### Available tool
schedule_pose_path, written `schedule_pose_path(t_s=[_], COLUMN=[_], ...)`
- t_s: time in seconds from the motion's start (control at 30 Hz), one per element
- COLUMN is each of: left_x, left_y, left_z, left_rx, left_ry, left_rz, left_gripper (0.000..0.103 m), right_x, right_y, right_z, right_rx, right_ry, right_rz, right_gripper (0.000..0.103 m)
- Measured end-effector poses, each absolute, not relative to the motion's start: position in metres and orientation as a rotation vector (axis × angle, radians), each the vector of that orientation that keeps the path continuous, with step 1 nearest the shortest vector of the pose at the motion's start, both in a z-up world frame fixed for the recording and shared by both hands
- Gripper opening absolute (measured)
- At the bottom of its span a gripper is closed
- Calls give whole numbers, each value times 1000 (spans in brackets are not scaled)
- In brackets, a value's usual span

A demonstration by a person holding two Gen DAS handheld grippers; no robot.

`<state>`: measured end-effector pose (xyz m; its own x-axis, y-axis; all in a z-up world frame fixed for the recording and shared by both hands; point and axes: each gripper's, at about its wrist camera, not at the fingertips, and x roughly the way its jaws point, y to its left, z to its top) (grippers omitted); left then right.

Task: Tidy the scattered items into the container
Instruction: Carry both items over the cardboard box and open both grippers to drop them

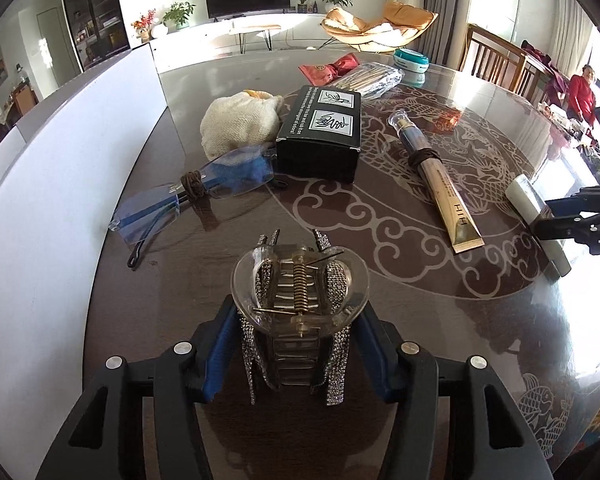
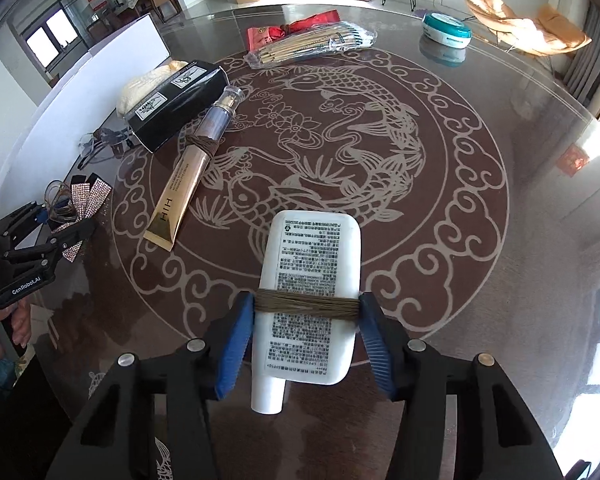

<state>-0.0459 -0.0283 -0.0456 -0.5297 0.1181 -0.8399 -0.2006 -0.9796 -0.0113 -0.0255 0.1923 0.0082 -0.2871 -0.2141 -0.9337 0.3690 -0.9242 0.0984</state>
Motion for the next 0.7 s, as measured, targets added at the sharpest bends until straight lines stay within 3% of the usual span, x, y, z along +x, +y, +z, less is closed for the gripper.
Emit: schedule_pose_path(t_s=[0.17, 0.4, 0.7], left_x=[-23, -9, 2], left_y=[-39, -50, -114], left_z=[-23, -6, 71], left_rx=[-1338, -1299, -1164], left_ry=[35, -38, -127], left_rz=[2605, 2612, 2715], left_gripper=[55, 55, 55], right_x=[-9, -15, -55], right_y=[190, 185, 105], right_z=[41, 44, 137], right_rx=[1523, 1573, 1428], right_ry=[190, 180, 303], right_rz=[-2284, -2275, -2240], right_gripper=[54, 54, 54])
